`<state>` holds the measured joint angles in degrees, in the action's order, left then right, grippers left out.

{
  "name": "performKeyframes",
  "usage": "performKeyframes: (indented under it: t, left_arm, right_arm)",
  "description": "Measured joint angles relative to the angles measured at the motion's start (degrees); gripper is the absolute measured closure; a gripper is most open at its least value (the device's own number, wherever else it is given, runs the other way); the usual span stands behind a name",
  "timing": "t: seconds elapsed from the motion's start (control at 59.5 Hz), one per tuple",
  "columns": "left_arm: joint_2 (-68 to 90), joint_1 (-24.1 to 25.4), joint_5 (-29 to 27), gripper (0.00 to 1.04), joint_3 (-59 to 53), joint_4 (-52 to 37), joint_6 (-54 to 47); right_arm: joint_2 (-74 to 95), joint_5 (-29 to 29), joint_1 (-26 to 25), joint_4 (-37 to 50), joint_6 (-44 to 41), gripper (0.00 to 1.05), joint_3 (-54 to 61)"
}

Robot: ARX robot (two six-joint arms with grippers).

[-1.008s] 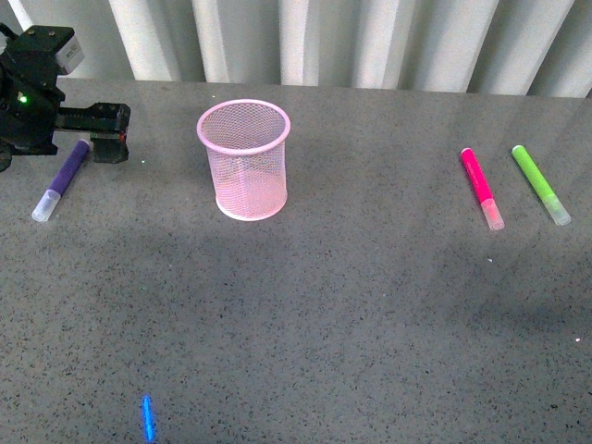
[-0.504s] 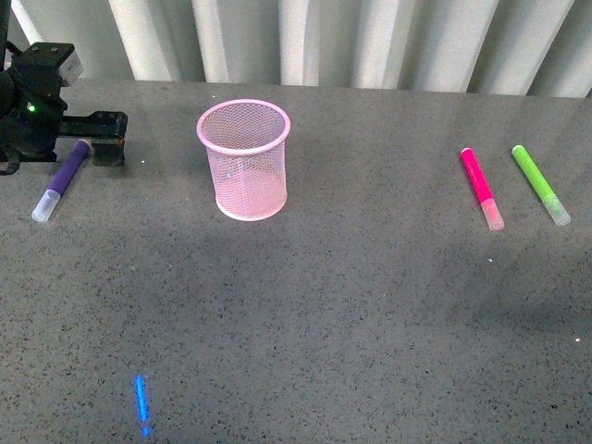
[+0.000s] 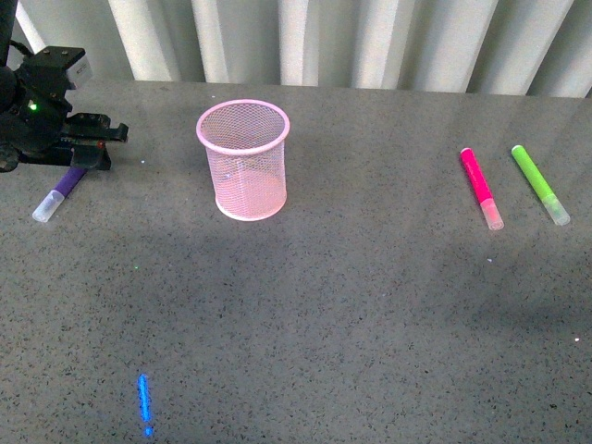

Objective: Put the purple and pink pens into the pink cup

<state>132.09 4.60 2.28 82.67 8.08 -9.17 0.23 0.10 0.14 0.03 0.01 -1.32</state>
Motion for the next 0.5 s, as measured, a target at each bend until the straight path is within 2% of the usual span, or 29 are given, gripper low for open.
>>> performKeyframes:
  t: [0.067,0.168,0.504]
  left_arm:
    - [0.0,0.0,-0.1,0.73,0.3,0.7,0.0]
    - [0.0,-0.1,-0.3,0.91,0.2,0.7,0.2]
    - [-5.3,-1.4,0.7,0.92,-9.0,-11.4,3.4]
  right_arm:
    - [0.0,0.0,0.0,0.0,0.0,0.07,0.0]
    - [0.0,0.0,0.0,0.0,0.0,0.07,0.0]
    - [0.0,0.0,0.0,0.0,0.0,0.07,0.0]
